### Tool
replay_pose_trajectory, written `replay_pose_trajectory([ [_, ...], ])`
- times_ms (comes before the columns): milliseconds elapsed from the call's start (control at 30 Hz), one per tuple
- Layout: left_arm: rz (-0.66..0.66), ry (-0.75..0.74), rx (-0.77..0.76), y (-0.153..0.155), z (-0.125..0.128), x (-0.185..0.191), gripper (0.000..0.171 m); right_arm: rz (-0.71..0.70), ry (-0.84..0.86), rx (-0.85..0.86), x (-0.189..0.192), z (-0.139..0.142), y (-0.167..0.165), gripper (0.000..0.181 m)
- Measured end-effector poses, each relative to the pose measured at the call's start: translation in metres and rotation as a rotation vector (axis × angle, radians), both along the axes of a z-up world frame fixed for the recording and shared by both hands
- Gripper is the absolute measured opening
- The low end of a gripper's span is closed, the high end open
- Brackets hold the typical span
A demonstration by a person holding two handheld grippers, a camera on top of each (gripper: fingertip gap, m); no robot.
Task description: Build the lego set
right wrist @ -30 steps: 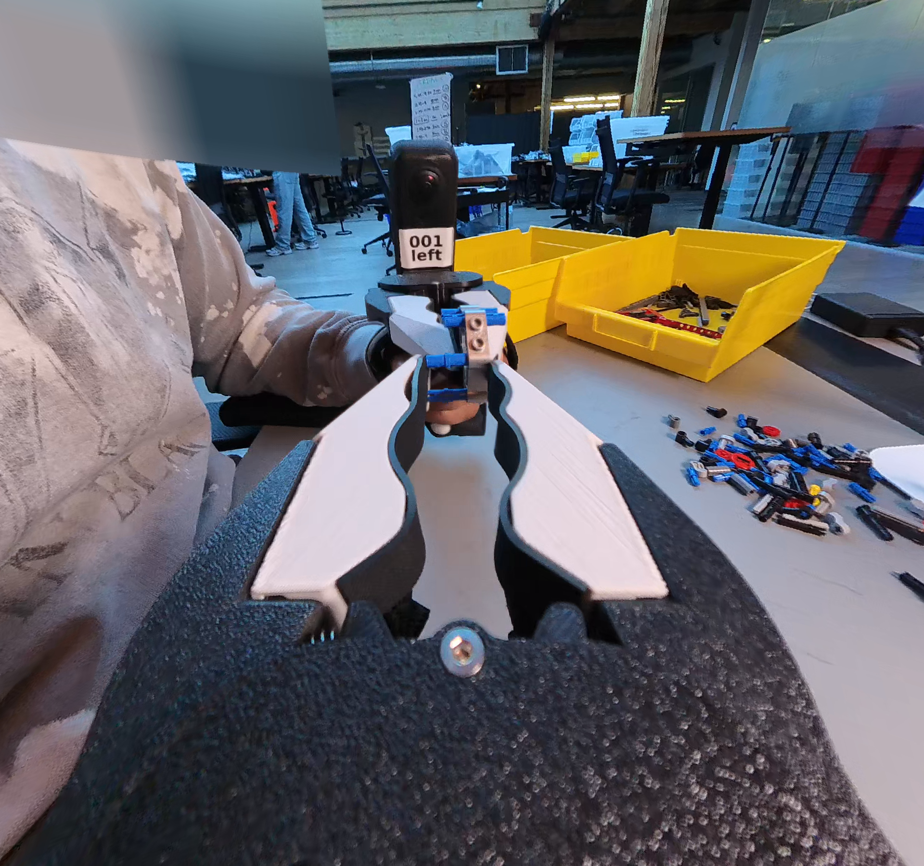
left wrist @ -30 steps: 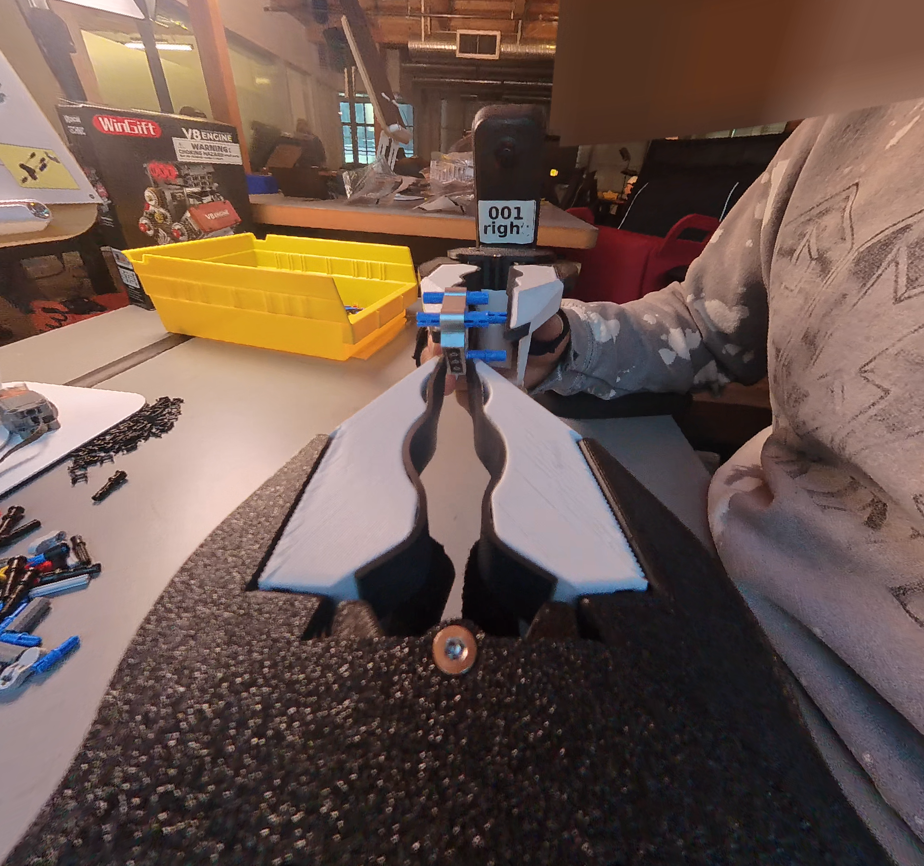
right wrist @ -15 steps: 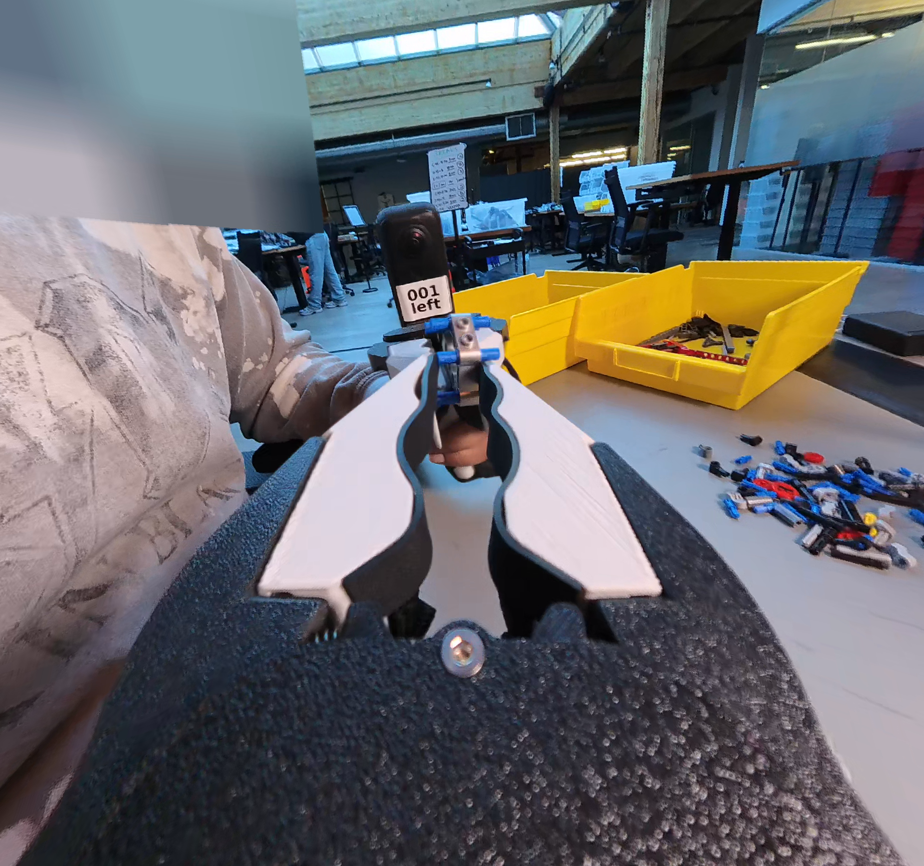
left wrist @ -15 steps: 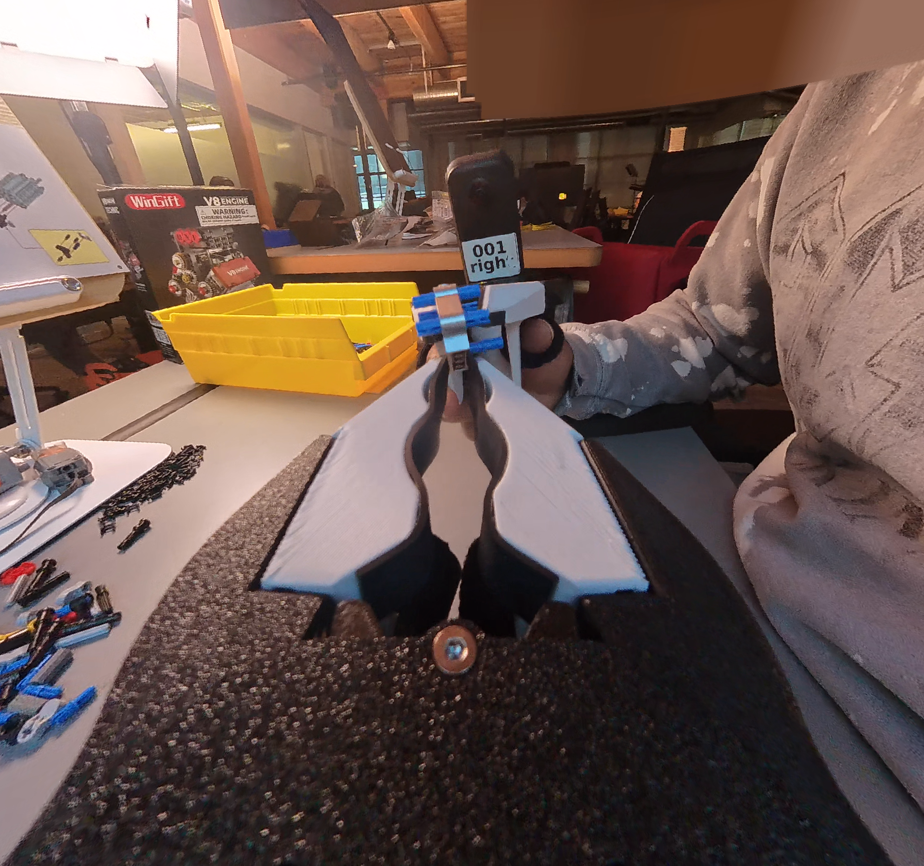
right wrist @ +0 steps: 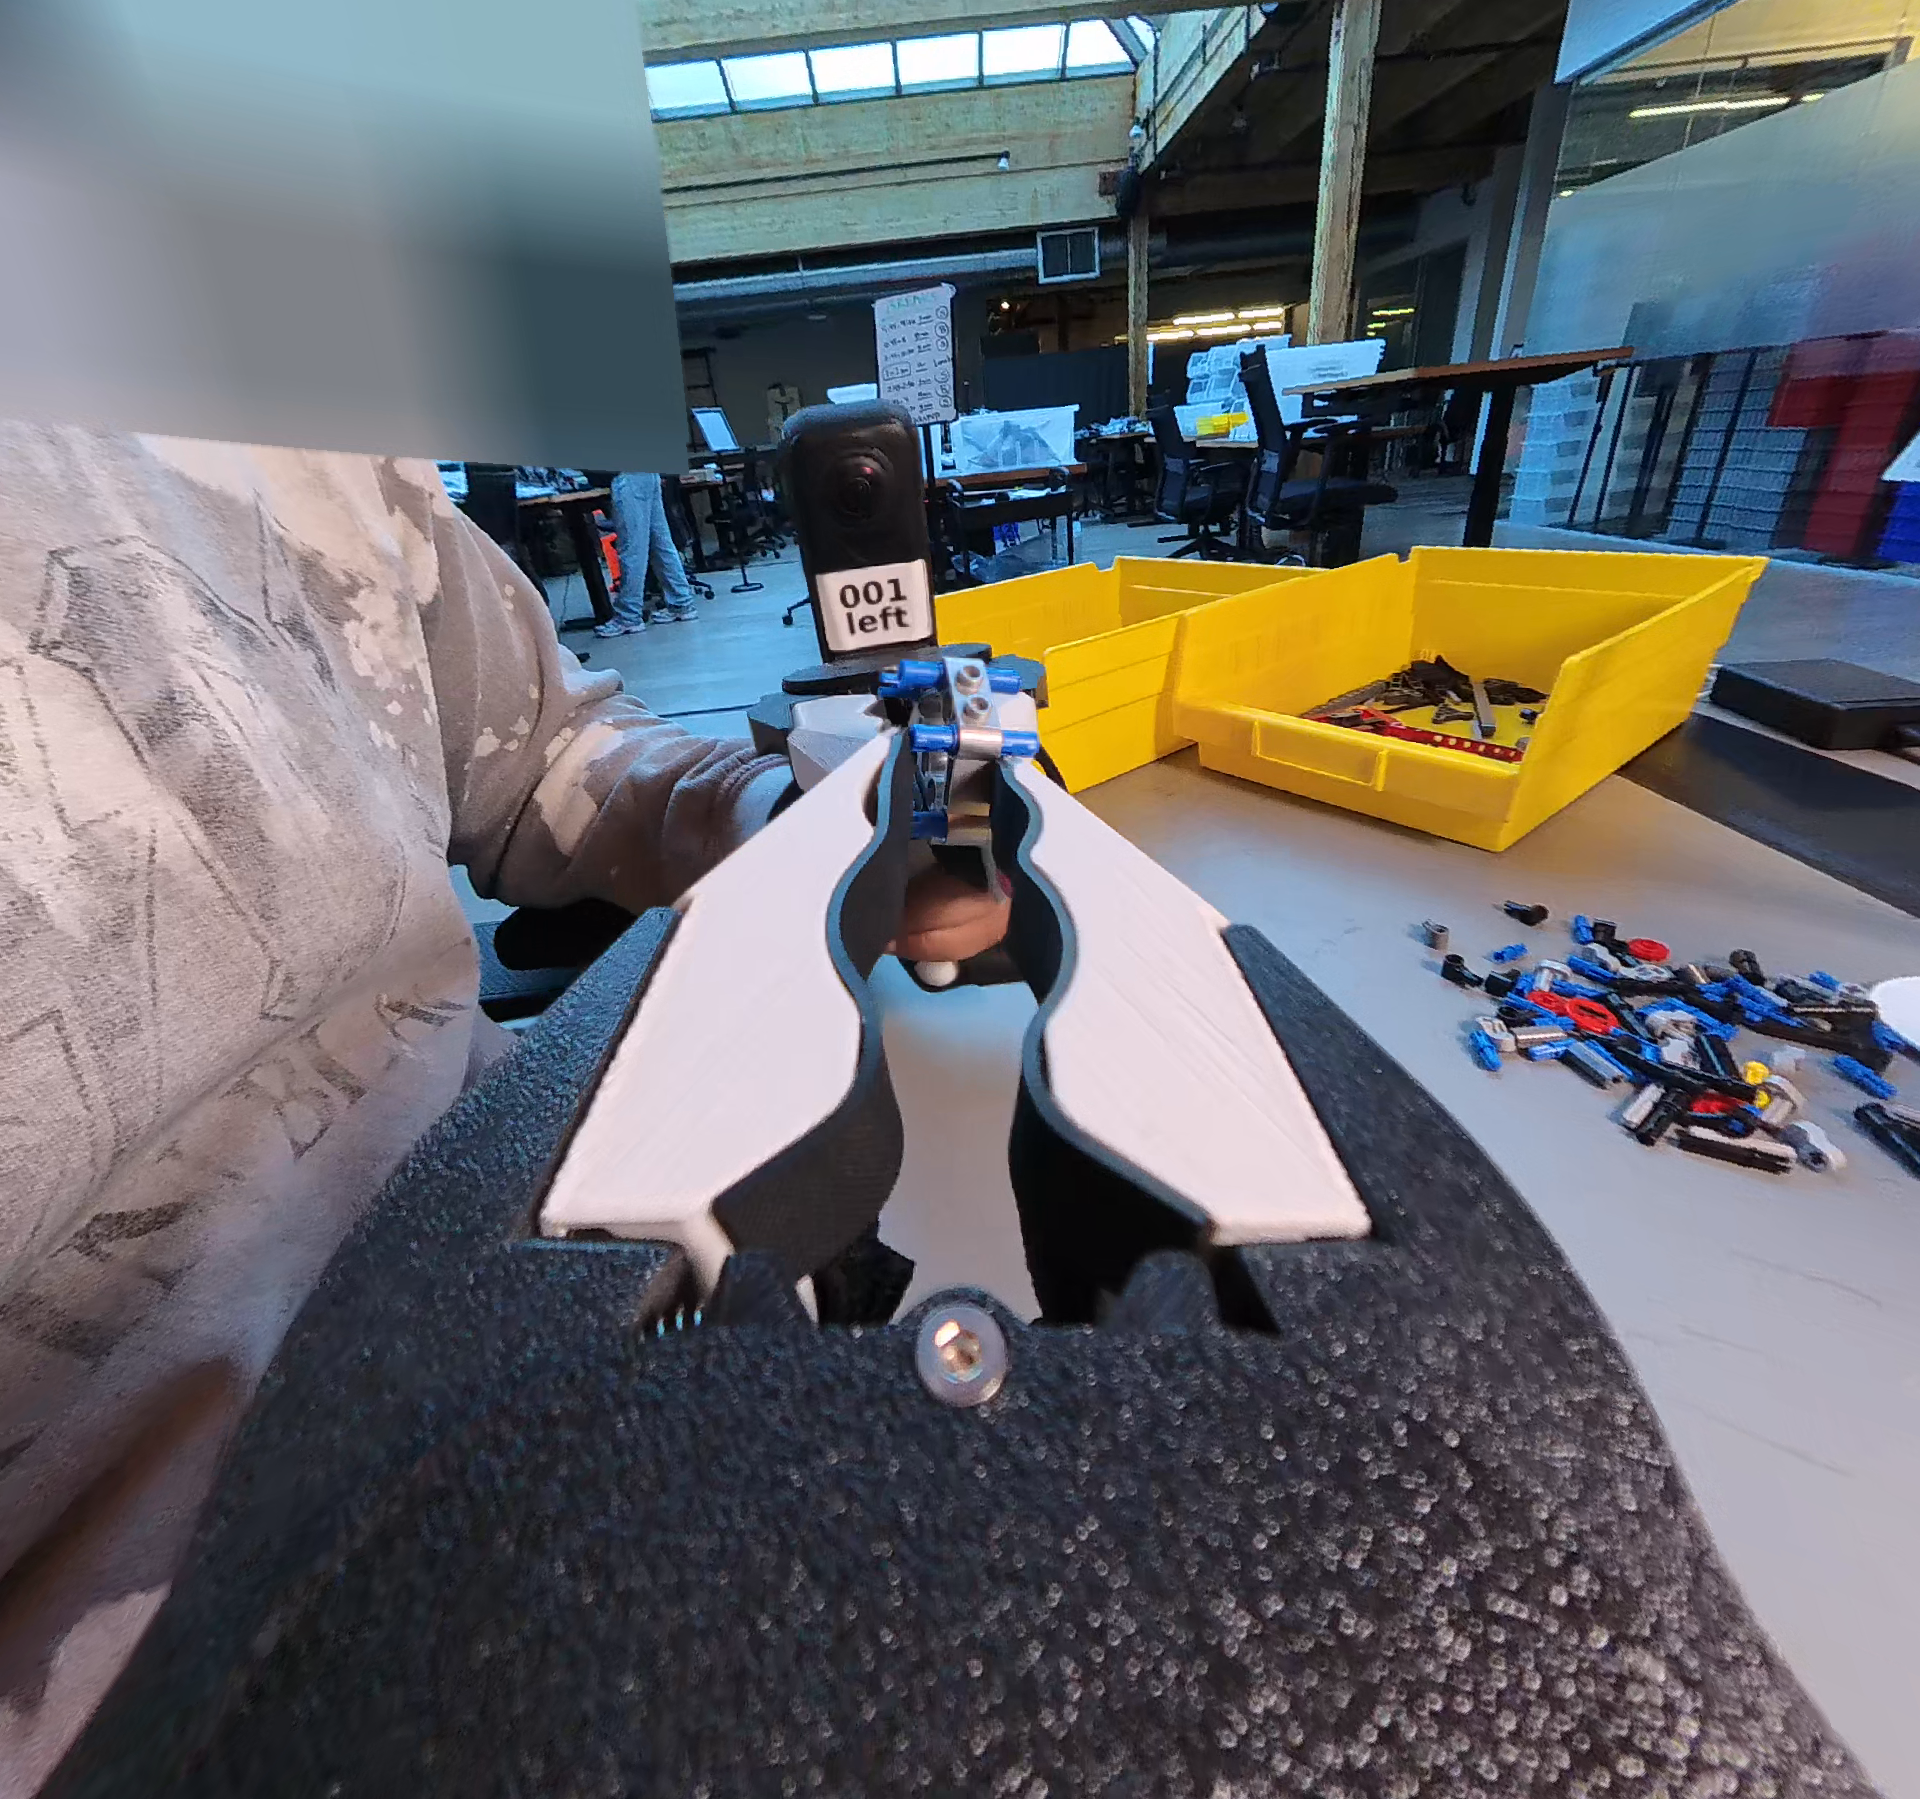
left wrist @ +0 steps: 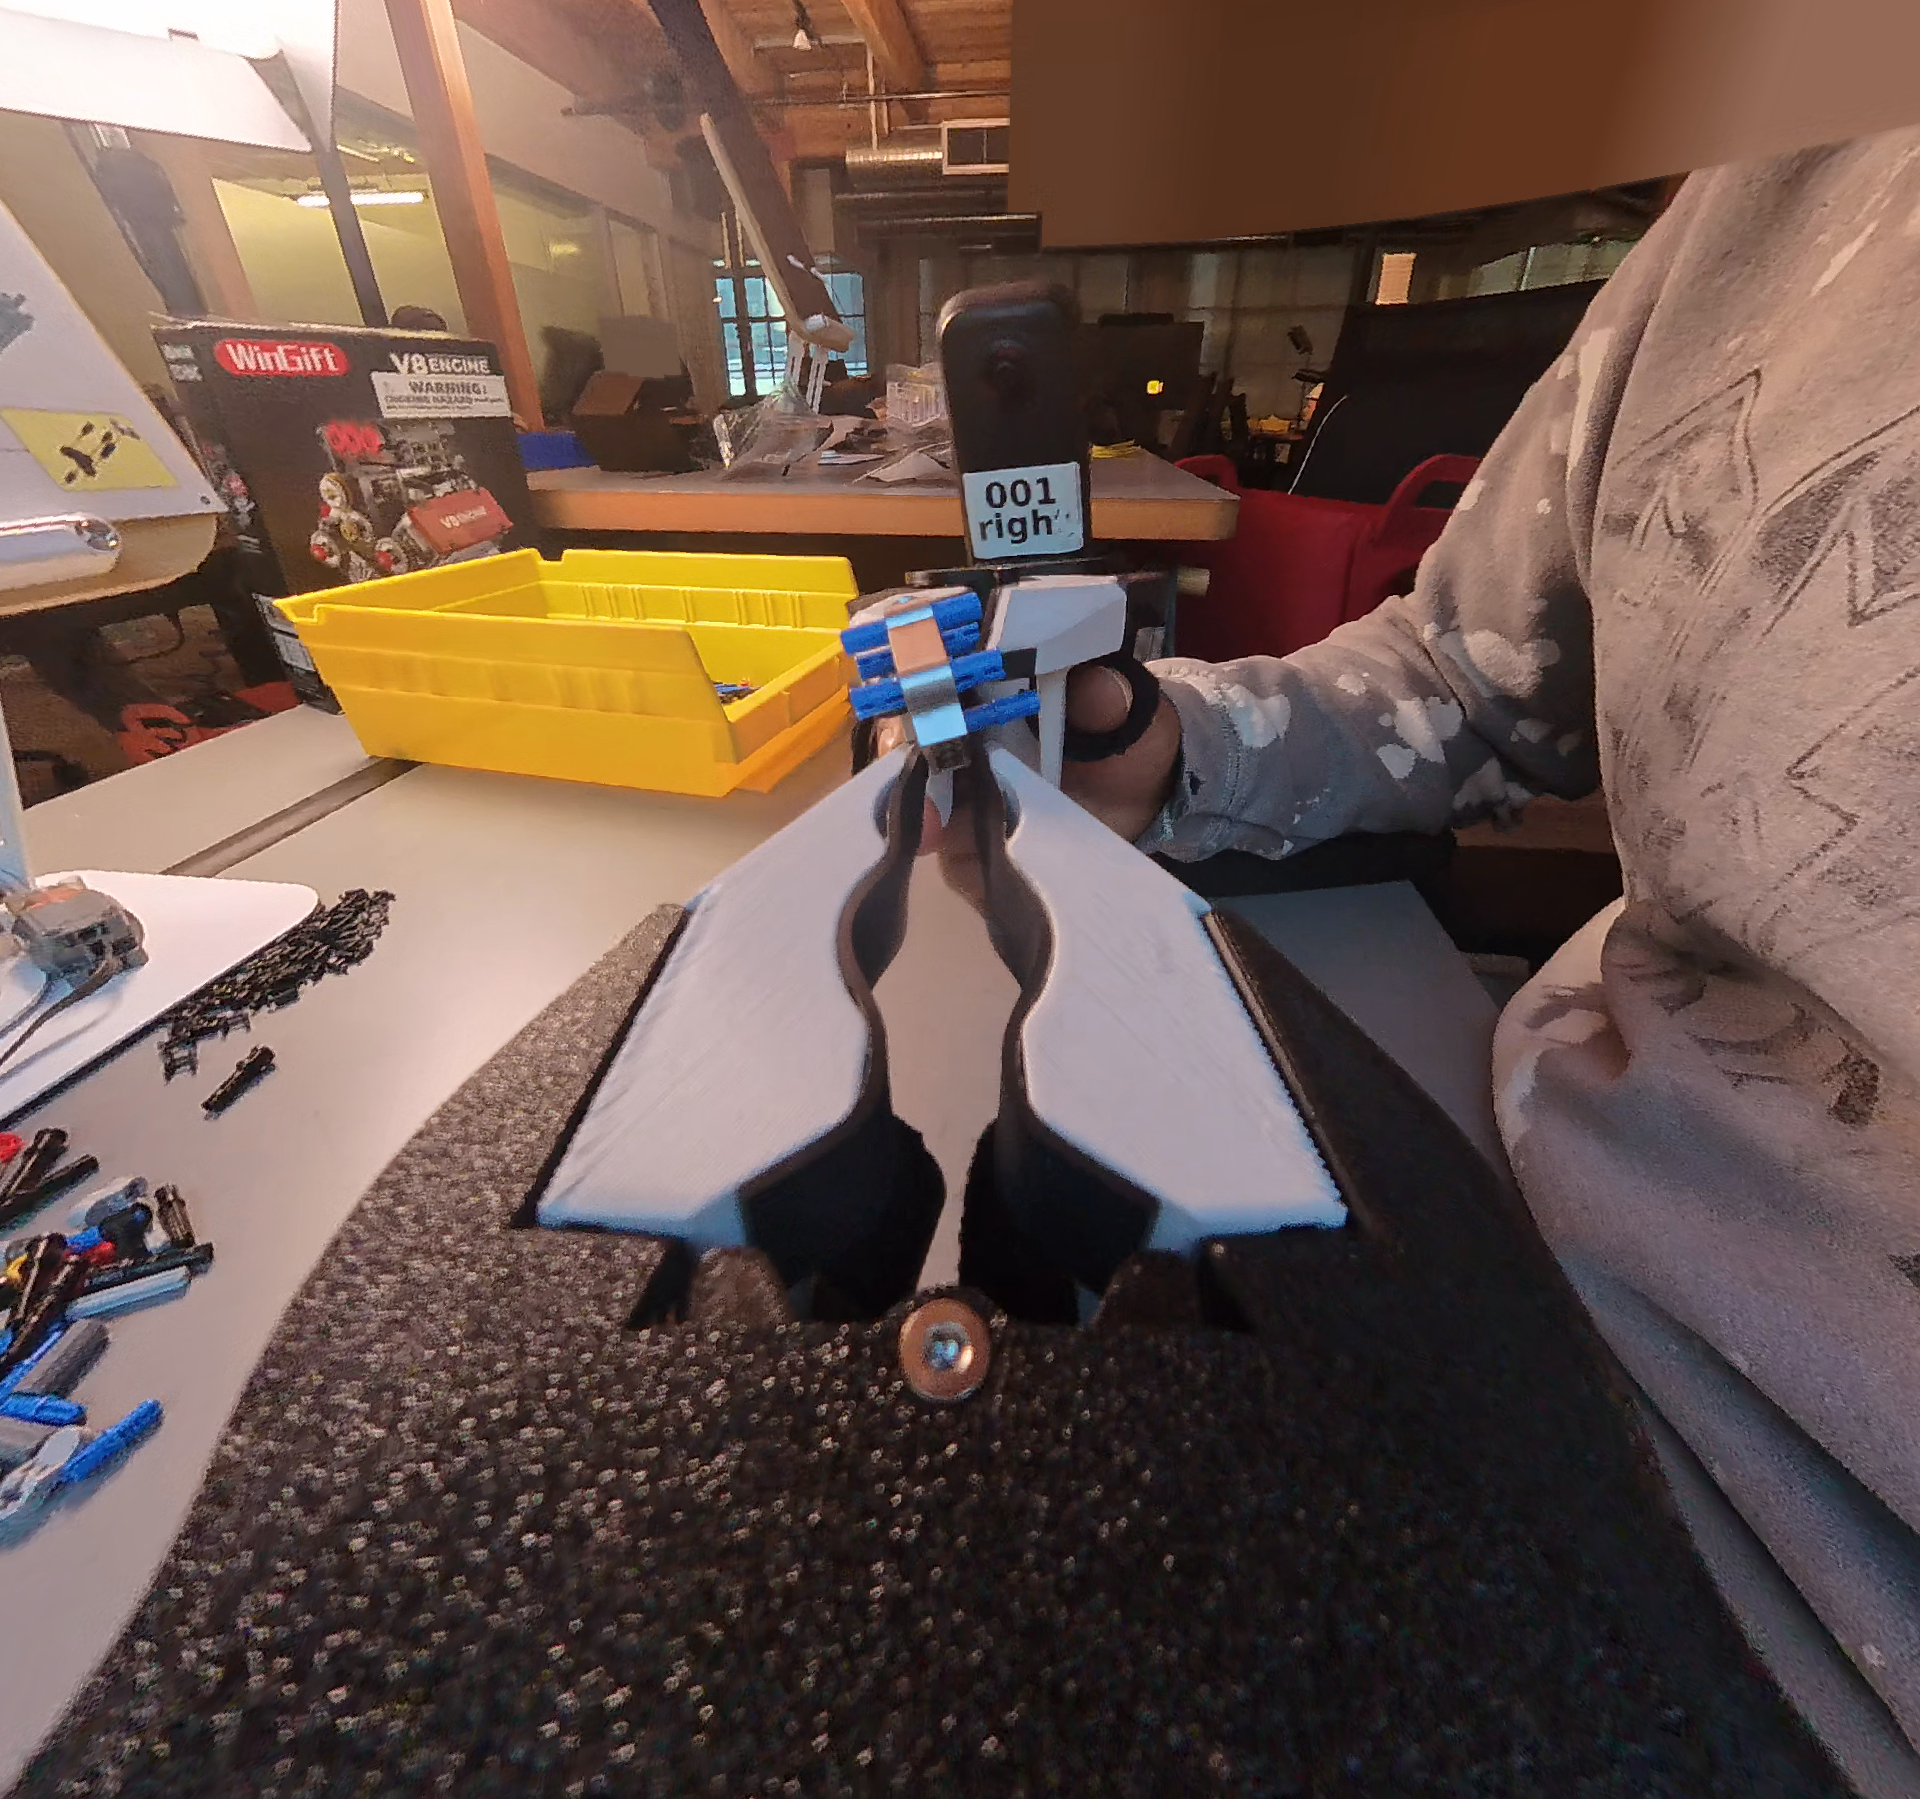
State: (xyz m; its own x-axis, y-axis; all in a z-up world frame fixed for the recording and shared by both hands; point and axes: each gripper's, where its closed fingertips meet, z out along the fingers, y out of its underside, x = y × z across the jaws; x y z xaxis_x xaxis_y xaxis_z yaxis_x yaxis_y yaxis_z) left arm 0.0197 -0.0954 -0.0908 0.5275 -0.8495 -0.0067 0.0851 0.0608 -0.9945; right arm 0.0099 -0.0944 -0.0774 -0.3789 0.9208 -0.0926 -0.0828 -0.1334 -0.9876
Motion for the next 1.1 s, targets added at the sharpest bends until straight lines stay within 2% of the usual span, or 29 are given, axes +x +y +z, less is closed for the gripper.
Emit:
replay_pose_trajectory([
  [133,0.041,0.017,-0.04,0.007,-0.006,-0.007,0.008,-0.067,-0.019,0.079,-0.003,-0.007,0.008,0.012],
  [267,0.03,-0.002,-0.07,0.007,-0.005,-0.006,0.007,-0.067,-0.035,0.103,-0.006,-0.011,0.005,0.012],
  [367,0.015,-0.068,-0.096,0.008,-0.002,-0.007,0.006,-0.051,-0.031,0.035,-0.007,-0.01,0.004,0.014],
  [400,0.013,-0.107,-0.105,0.009,0.001,-0.009,0.006,-0.033,-0.01,0.0,-0.006,-0.007,0.005,0.019],
  [467,0.007,-0.164,-0.11,0.01,0.005,-0.013,0.007,0.01,0.004,-0.086,-0.002,-0.002,0.006,0.043],
  [600,0.019,-0.194,-0.081,0.011,0.01,-0.013,0.006,0.023,-0.038,-0.099,-0.007,-0.009,0.003,0.038],
  [700,0.009,-0.201,-0.07,0.009,0.01,-0.009,0.006,0.012,-0.042,-0.084,-0.01,-0.009,-0.001,0.023],
  [867,0.021,-0.145,-0.106,0.013,0.001,-0.01,0.007,0.009,-0.081,-0.067,-0.009,-0.017,0.004,0.022],
  [967,0.041,-0.072,-0.138,0.017,-0.01,-0.018,0.02,-0.009,-0.12,-0.002,-0.004,-0.022,0.012,0.023],
  [1100,0.056,0.077,-0.162,0.02,-0.02,-0.033,0.026,-0.115,-0.265,0.237,0.001,-0.051,0.031,0.023],
])
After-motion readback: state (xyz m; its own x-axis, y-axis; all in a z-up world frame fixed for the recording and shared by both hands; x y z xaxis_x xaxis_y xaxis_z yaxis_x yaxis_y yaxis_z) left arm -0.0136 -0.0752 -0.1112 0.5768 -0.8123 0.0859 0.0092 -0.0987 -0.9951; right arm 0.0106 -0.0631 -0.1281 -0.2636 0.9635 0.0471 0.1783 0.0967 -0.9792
